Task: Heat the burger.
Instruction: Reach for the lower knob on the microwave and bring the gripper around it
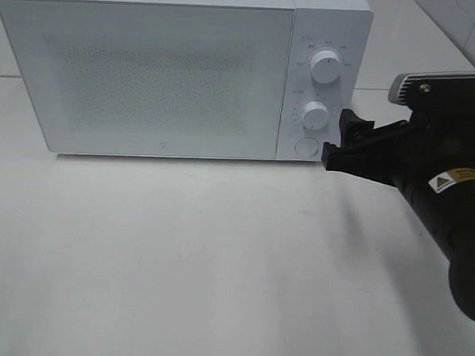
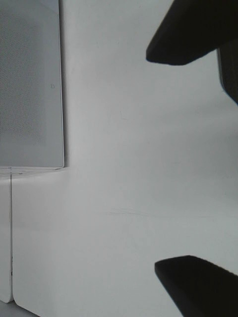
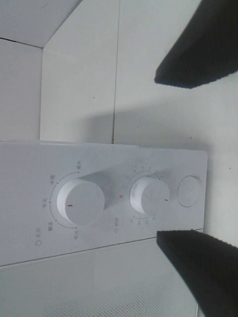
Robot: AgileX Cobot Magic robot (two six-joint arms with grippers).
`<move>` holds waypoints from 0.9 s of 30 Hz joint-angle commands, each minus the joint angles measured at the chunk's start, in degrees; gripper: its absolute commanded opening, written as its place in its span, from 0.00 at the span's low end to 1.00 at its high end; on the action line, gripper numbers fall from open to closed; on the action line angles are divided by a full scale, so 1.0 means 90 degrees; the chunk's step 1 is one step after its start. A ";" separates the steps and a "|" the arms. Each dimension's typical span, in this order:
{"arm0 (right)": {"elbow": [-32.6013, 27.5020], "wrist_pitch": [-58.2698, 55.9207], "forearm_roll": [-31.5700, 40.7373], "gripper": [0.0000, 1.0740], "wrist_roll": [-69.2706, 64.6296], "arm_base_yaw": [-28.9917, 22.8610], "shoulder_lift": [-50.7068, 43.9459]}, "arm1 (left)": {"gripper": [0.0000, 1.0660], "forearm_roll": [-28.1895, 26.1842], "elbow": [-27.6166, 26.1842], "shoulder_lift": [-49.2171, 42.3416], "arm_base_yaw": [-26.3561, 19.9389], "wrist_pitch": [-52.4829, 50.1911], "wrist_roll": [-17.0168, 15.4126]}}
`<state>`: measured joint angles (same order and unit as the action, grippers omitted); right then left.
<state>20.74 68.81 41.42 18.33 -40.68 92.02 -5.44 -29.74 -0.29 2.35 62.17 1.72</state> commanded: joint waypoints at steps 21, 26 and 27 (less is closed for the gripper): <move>0.1974 0.0509 0.0395 0.70 0.0267 -0.0306 0.1999 | 0.95 -0.0032 0.0013 -0.0159 0.0000 -0.0089 -0.0032; 0.2317 0.0509 0.0713 0.70 0.0312 -0.0299 0.2355 | 0.95 -0.0032 0.0013 -0.0159 0.0000 -0.0089 -0.0032; 0.2381 0.0509 0.0751 0.70 0.0312 -0.0280 0.2432 | 0.95 -0.0032 0.0013 -0.0159 0.0000 -0.0089 -0.0032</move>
<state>40.57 69.10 46.81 20.28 -43.37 112.47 -5.44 -29.74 -0.29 2.35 62.17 1.72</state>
